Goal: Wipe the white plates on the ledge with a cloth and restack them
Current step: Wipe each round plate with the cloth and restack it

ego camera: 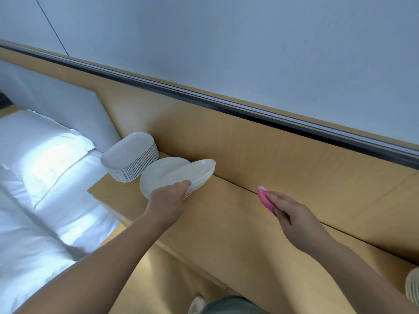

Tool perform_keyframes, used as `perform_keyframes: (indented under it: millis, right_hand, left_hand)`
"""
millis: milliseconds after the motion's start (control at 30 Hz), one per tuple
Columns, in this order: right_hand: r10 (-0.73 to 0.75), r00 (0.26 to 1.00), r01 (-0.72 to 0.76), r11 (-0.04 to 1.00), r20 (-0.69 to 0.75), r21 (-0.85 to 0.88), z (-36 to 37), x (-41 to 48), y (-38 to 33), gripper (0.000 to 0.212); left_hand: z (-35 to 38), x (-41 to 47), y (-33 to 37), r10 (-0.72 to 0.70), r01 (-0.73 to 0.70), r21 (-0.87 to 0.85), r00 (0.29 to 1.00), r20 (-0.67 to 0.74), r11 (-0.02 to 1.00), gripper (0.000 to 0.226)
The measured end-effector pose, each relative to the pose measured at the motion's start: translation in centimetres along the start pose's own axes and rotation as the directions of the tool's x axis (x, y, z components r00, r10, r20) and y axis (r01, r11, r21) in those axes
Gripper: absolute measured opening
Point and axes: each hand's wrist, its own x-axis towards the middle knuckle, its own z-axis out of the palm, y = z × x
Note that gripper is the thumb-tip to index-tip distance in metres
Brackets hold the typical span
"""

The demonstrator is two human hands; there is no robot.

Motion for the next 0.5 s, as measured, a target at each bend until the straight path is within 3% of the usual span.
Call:
perform_keyframes:
  millis: [267, 367, 500]
  right_hand:
    - [0.019, 1.0, -0.018, 0.996, 0.008, -0.086, 2.6, 2.7, -1.4, 0.053]
    - [0.033, 0.999, -0.033, 0.994, 0.005, -0.103, 3.2, 3.6, -1.9, 0.052]
    - [0.047, 0.999, -0.046, 0.995, 0.007, -0.092, 4.3, 4.2, -2.8, 0.054]
  left_hand:
    - [1.9, 1.6, -4.9, 0.021, -0.024, 0.102, 0.999, 0.027, 0.994, 0.047]
    - [2.3, 2.0, -6.6, 0.078, -0.078, 0.063, 0.997, 0.001, 0.995, 0.048]
    - [3.2, 2.5, -8.4, 0.173, -0.171, 0.145, 0.985, -0.003, 0.975, 0.059]
